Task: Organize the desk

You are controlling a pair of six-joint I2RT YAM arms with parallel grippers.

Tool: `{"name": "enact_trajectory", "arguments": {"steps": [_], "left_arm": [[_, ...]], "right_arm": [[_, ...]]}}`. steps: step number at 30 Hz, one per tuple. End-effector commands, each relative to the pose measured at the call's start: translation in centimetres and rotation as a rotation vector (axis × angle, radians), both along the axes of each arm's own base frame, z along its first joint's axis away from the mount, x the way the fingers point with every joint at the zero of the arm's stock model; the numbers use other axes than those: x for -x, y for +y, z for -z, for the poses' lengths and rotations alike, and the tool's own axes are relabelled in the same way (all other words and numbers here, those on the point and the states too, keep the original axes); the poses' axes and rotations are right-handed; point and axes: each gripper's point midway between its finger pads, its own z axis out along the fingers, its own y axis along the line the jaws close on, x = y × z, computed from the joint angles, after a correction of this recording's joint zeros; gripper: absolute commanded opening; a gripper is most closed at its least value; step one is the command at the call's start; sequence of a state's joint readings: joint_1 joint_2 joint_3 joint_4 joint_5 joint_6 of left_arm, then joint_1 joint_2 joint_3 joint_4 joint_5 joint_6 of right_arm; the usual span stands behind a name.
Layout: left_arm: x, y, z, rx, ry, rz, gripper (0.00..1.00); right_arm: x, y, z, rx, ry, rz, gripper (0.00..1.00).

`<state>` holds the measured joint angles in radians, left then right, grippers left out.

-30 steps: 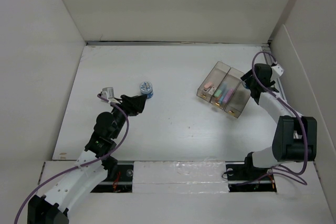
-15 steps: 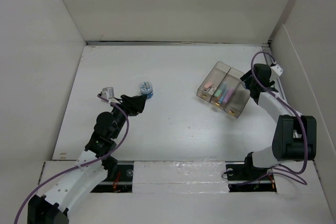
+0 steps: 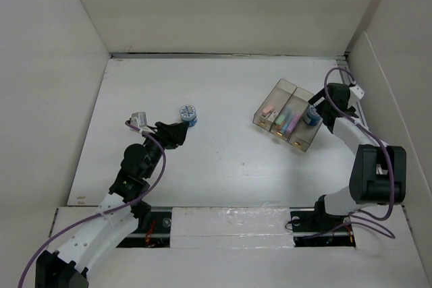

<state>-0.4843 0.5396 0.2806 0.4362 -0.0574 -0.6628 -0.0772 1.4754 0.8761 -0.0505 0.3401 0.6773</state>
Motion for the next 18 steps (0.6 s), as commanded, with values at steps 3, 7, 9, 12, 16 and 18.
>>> {"name": "enact_trajectory", "arguments": {"steps": [3, 7, 9, 12, 16, 18], "left_arm": [[0.0, 0.1, -2.3, 0.024, -0.062, -0.006, 0.52], [0.0, 0.1, -2.4, 0.029, -0.063, -0.007, 0.51], [0.2, 0.4, -2.7, 0.037, -0.074, -0.017, 0.51], [0.6, 1.3, -3.2, 0.060, -0.102, -0.049, 0.49], [1.4, 3.3, -3.9, 0.112, -0.129, -0.132, 0.48], [2.0, 4.7, -4.4, 0.146, -0.157, -0.182, 0.47]], "right_arm": [[-1.8, 2.4, -7.1, 0.032, -0.182, -0.078, 0.89], [-2.1, 8.3, -12.2, 0.029, -0.374, -0.275, 0.38], [-2.2, 11.7, -13.3, 0.036, -0.423, -0.407, 0.16], [-1.9, 20.8, -12.4, 0.034, -0.379, -0.729, 0.01], [-1.1, 32.6, -8.6, 0.078, -0.261, -1.036, 0.36], [1.0, 39.4, -7.2, 0.111, -0.229, -1.198, 0.74]]}}
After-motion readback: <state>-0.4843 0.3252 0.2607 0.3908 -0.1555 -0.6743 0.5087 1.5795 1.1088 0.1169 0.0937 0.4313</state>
